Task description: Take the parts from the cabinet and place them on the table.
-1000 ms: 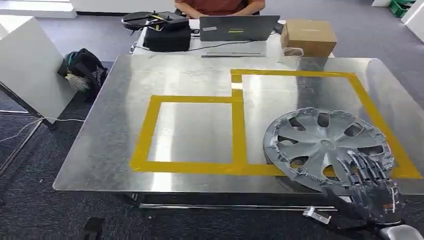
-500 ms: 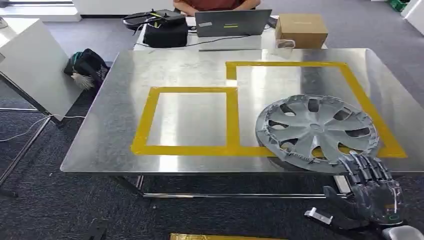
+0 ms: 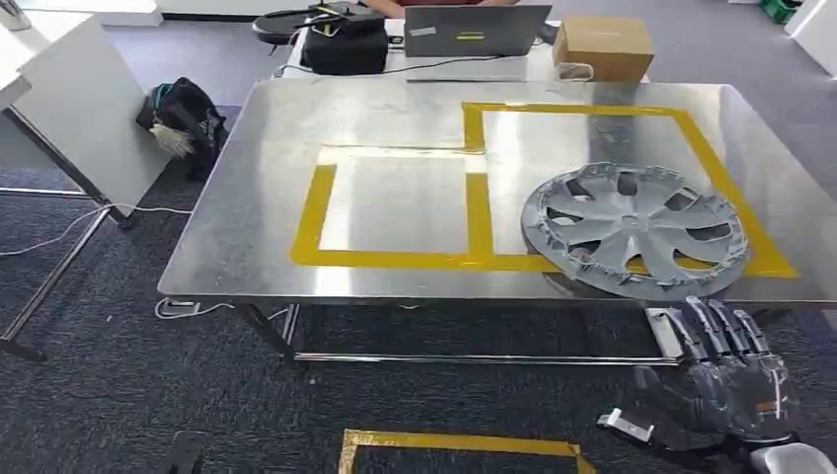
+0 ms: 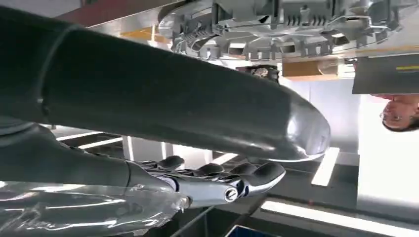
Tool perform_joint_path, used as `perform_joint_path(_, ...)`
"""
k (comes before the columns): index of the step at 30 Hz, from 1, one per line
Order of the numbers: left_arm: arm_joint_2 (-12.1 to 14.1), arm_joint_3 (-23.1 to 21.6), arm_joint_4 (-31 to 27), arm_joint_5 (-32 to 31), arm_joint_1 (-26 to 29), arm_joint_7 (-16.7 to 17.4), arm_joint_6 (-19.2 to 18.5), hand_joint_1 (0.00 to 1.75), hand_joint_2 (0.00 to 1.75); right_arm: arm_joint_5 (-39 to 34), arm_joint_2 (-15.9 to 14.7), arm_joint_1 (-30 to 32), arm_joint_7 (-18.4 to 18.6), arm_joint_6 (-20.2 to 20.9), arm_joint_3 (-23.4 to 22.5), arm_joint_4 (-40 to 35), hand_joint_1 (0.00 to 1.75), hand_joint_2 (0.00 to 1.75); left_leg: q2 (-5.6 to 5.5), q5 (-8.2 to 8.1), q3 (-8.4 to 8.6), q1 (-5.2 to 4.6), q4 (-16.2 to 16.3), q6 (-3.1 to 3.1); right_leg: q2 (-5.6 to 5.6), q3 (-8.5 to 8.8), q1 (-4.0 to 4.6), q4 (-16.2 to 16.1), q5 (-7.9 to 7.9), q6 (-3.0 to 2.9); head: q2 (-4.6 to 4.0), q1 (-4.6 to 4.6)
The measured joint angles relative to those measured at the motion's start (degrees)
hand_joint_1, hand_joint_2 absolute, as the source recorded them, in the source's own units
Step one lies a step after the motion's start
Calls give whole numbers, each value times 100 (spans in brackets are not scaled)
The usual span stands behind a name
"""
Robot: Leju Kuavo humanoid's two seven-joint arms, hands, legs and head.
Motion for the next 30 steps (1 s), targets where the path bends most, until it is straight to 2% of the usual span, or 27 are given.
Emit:
perform_joint_path(1,7,2,0,-9,-4,0,9,0,0,-2,0,-9,2,0,0,0,0,0,9,62,-73,-6,1,18,-1,-109,0,417,-362,18,0,-2)
perform_joint_path(2,7,4,0,-11,-11,0,11,0,0,-4,0,-15,2,2,0,2,0,0,11,131,-156,-20,5,35,0,-220,1,895,-644,27,0,4)
perform_joint_path(3,0,2,0,-30,-10,0,11,0,0,-7,0,-14,2,0,0,7,0,0,11,195,-243,-34,8,40,0,-296,1,1308,-811,32,0,-2)
perform_joint_path(4,-7,2,0,-44,-7,0,11,0,0,-9,0,-11,2,0,0,9,0,0,12,267,-336,-46,14,39,1,-284,5,1554,-794,30,0,2)
perform_joint_path(5,-11,2,0,-44,-5,0,11,0,0,-9,0,-11,2,0,0,13,0,0,12,333,-421,-54,17,32,0,-145,9,1520,-624,19,0,0)
perform_joint_path(6,-15,2,0,-46,-5,0,11,0,0,-11,0,-14,2,-2,-2,13,0,0,11,396,-503,-57,25,21,1,106,16,1255,-398,2,0,0)
perform_joint_path(7,-17,2,0,-46,-8,0,11,0,0,-11,0,-18,2,-2,-4,13,0,0,10,450,-575,-58,34,5,1,442,23,823,-231,-18,0,0)
perform_joint_path(8,-18,2,0,-46,-12,0,11,0,0,-11,0,-28,2,-2,-6,13,0,0,8,502,-633,-58,48,-15,1,833,24,291,-198,-33,0,2)
perform_joint_path(9,-15,2,-2,-46,-14,0,11,0,0,-11,0,-56,2,-4,-7,13,0,0,6,543,-687,-90,66,-49,3,1213,40,-266,-432,-40,0,4)
perform_joint_path(10,-15,2,-2,-52,-15,0,11,0,0,-20,0,-65,2,-9,-11,4,0,0,10,604,-716,-95,89,-75,20,1341,44,-515,-489,-59,0,-13)
perform_joint_path(11,-18,2,-2,-52,-19,0,13,0,0,-28,0,-41,2,-9,-11,9,0,0,8,662,-720,-93,84,-96,16,1214,51,-476,-459,-70,0,-17)
perform_joint_path(12,-18,2,-2,-61,-20,0,15,0,0,-37,-2,-32,2,-13,-13,11,0,0,9,703,-735,-76,80,-125,21,1178,72,-431,-451,-89,0,13)
perform_joint_path(13,-11,2,-2,-61,-8,0,20,0,0,-44,-2,-22,4,-13,-15,11,0,0,1,731,-755,-82,89,-163,12,1141,58,-430,-409,-151,0,15)
perform_joint_path(14,-4,2,-2,-63,2,0,24,0,0,-46,-2,-27,4,-15,-15,11,0,0,-3,631,-798,-72,131,-203,-22,1085,29,-440,-345,-223,0,15)
perform_joint_path(15,-13,2,-2,-68,12,0,28,0,0,-48,-4,-19,4,-15,-22,11,0,0,1,315,-869,-70,310,-244,-12,1034,29,-439,-283,-266,0,-26)
perform_joint_path(17,-20,2,-2,-92,5,0,28,0,0,-61,-4,3,4,-17,-44,11,0,0,3,-382,-1091,-33,1112,-297,-17,919,36,-430,-151,-306,0,-42)
perform_joint_path(18,-20,2,-2,-96,0,0,31,0,0,-72,-6,24,11,-20,-52,11,0,0,3,-596,-1187,-24,1558,-315,-18,829,40,-423,-84,-310,0,-42)
perform_joint_path(19,-20,2,-2,-98,2,0,31,0,0,-83,-7,39,11,-20,-55,11,0,0,3,-635,-1213,-17,1868,-327,-20,732,42,-406,-22,-308,0,-42)
perform_joint_path(20,-22,2,-2,-103,7,0,31,0,0,-92,-7,43,11,-20,-55,11,0,0,3,-528,-1142,-13,1898,-330,-21,642,42,-383,29,-300,0,-44)
perform_joint_path(21,-22,2,-2,-103,9,0,31,0,0,-100,-7,44,11,-20,-57,11,0,0,4,-331,-965,-11,1726,-324,-20,541,41,-350,78,-286,0,-44)
perform_joint_path(22,-22,2,-2,-105,5,0,31,0,0,-105,-7,46,11,-17,-59,11,0,0,4,-140,-702,-9,1372,-311,-17,456,40,-324,114,-266,0,-42)
perform_joint_path(23,-22,2,-2,-109,-3,0,31,0,0,-116,-7,50,9,-17,-68,11,0,0,4,-17,-341,-9,862,-288,-14,394,39,-294,153,-242,0,-46)
perform_joint_path(24,-22,2,-2,-109,-18,0,31,0,0,-118,-9,53,-2,-17,-81,7,0,0,3,-86,4,-11,379,-259,-16,348,45,-275,183,-207,0,-44)
perform_joint_path(25,-22,2,-4,-109,-35,0,33,0,0,-122,-13,50,-2,-18,-94,2,0,0,-4,-167,170,-27,38,-219,-23,308,68,-251,227,-176,0,-33)
perform_joint_path(28,-26,2,-4,-109,-32,0,33,0,0,-122,-35,50,-9,-17,-103,-2,0,0,-6,-117,61,-64,36,-109,-29,250,42,-296,402,-72,0,-33)
perform_joint_path(29,-48,2,-2,-109,-17,0,33,0,0,-122,-48,59,-11,-18,-105,-2,0,0,20,-39,24,-18,-14,-50,-19,200,33,-276,378,-40,0,-37)
perform_joint_path(30,-57,2,-2,-109,-15,0,33,0,0,-125,-55,82,-13,-15,-107,-2,0,0,33,20,-40,-21,-8,-23,-9,135,29,-160,157,-13,0,-31)
